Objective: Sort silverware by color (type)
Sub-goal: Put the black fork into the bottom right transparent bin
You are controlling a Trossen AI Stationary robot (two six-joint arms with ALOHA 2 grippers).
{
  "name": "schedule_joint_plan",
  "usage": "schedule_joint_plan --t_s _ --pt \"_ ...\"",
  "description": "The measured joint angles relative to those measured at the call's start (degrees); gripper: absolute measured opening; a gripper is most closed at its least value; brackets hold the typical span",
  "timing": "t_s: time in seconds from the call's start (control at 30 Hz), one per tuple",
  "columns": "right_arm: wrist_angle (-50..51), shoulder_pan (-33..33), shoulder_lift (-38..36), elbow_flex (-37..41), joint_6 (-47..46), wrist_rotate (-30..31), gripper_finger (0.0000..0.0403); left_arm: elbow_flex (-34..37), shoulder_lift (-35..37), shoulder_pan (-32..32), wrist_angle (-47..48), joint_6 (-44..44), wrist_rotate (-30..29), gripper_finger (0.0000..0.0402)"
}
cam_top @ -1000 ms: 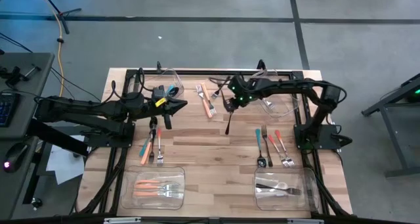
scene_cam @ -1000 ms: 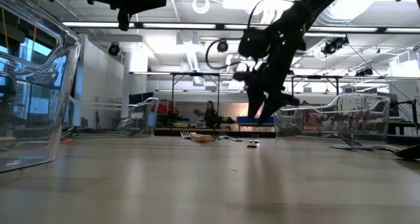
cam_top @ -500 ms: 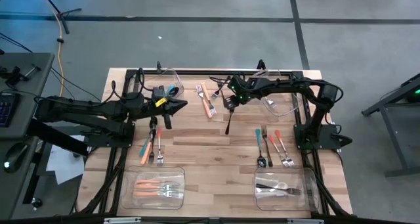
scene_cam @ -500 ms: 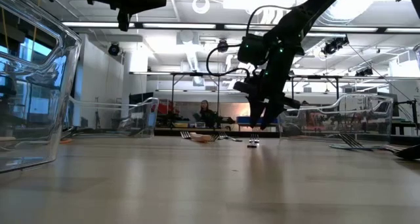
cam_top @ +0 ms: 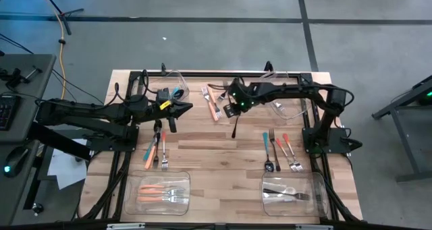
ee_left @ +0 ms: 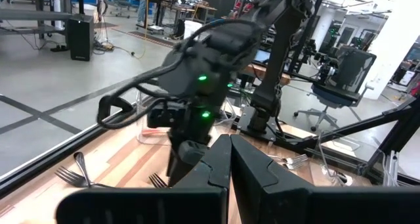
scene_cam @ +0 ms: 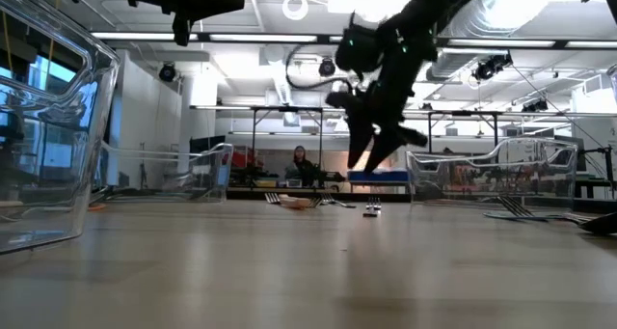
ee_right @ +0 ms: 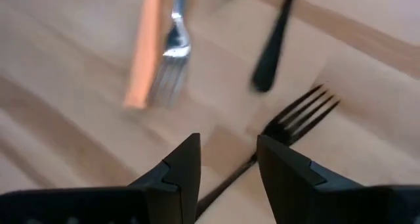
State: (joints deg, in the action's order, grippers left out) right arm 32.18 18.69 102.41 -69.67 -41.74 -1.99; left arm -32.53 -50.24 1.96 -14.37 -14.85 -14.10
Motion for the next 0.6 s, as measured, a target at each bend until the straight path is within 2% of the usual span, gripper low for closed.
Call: schedule_joint_plan --t_s 0.13,0.3,0.6 --pt "4.3 -3.7 0.0 -3.7 -3.9 5.4 0.0133 0.0 0.0 0.0 0.0 0.0 0.0 0.0000" --pt "7.3 -5.3 0.0 -3.1 -13.6 11.5 0.0133 0.0 0.0 0.0 0.0 0.0 0.0 0.0000" --pt "5.7 -5.9 0.0 2.4 -23.6 12.3 0.0133 0.0 0.0 0.0 0.0 0.0 0.0 0.0000"
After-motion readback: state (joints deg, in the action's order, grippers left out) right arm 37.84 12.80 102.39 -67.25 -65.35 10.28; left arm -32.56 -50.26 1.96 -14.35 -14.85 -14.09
